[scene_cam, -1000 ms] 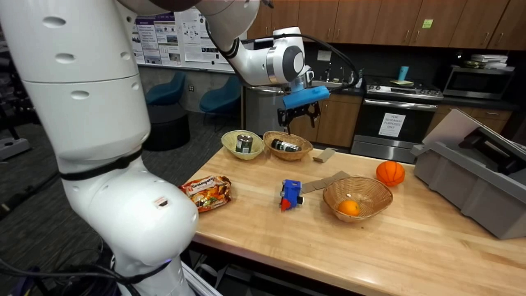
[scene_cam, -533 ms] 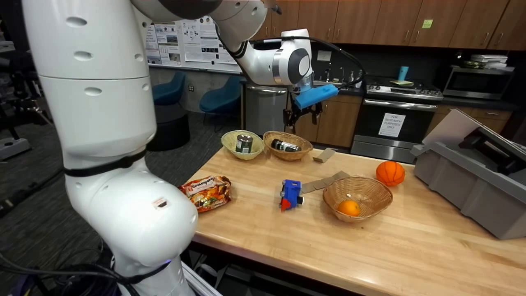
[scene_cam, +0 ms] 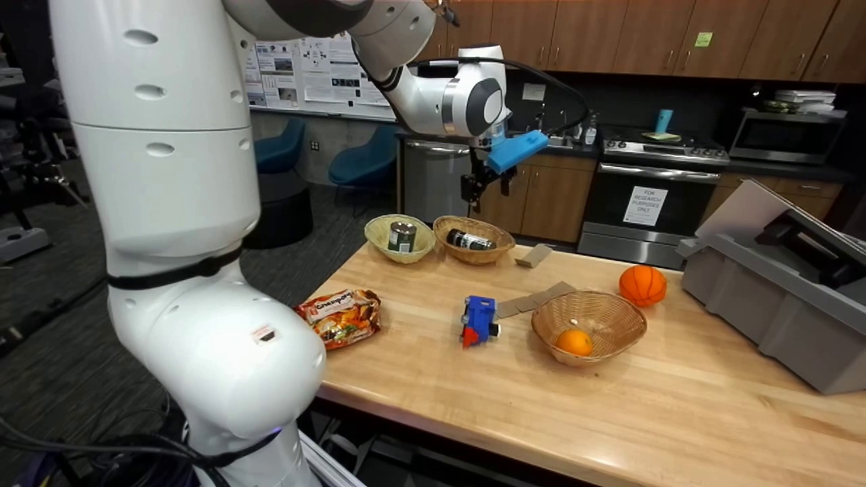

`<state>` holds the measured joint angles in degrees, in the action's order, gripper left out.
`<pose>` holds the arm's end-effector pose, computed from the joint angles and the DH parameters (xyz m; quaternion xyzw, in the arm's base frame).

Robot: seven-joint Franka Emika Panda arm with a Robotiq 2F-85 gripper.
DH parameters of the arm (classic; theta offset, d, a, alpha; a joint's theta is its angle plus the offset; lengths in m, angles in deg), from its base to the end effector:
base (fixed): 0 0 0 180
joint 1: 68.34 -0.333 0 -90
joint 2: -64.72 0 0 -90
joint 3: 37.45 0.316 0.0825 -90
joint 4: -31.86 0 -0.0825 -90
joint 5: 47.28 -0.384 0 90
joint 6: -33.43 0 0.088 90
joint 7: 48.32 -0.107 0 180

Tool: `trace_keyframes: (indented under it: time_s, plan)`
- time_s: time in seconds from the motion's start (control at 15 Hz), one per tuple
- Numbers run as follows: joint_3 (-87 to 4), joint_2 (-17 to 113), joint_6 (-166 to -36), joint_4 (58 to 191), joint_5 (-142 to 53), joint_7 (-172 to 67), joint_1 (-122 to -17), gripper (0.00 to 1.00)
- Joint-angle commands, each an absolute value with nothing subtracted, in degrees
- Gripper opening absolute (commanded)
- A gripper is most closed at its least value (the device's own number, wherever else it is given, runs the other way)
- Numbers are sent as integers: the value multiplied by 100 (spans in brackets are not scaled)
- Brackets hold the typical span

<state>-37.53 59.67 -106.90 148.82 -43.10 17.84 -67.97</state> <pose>0.5965 -0.0047 0.4330 0.8157 0.5554 0.1178 0.1103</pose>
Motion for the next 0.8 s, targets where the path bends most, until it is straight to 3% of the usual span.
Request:
trace_keyframes:
  time_s: [0.0, 0.73]
  plan:
    - [-3682, 5996, -10772, 14889, -4319, 1852, -6766, 100]
    - [-3627, 6289, -11368, 15602, -4190, 1069, -6834, 100]
